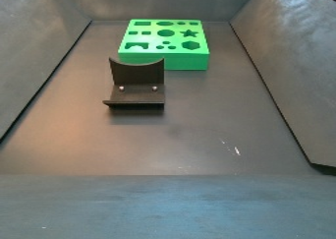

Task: Insert the hexagon object.

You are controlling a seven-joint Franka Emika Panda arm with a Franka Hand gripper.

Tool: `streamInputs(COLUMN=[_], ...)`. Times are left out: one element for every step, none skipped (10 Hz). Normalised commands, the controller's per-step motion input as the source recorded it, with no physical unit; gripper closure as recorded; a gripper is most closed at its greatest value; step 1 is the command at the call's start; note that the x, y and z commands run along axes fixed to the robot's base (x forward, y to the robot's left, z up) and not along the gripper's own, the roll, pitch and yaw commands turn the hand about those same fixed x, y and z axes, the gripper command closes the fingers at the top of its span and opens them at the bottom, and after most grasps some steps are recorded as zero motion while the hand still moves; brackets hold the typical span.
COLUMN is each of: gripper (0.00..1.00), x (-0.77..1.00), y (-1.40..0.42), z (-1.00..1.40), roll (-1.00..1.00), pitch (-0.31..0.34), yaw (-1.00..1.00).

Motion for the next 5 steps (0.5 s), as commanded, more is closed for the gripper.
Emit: streamInputs(gripper=[1.00,1.00,1.00,1.00,1.00], x=[0.00,0.00,0.00,0.05,0.15], y=[0.00,0.39,0.62,0.49,0.09], z=[-0.37,-0.49,-0.52,-0.53,-0.45], roll=[0.00,0.00,0.00,0.00,0.00], pitch=[0.000,0.000,0.000,0.003,0.000], yaw=[-1.00,-0.63,-0.39,-0.52,-0.96])
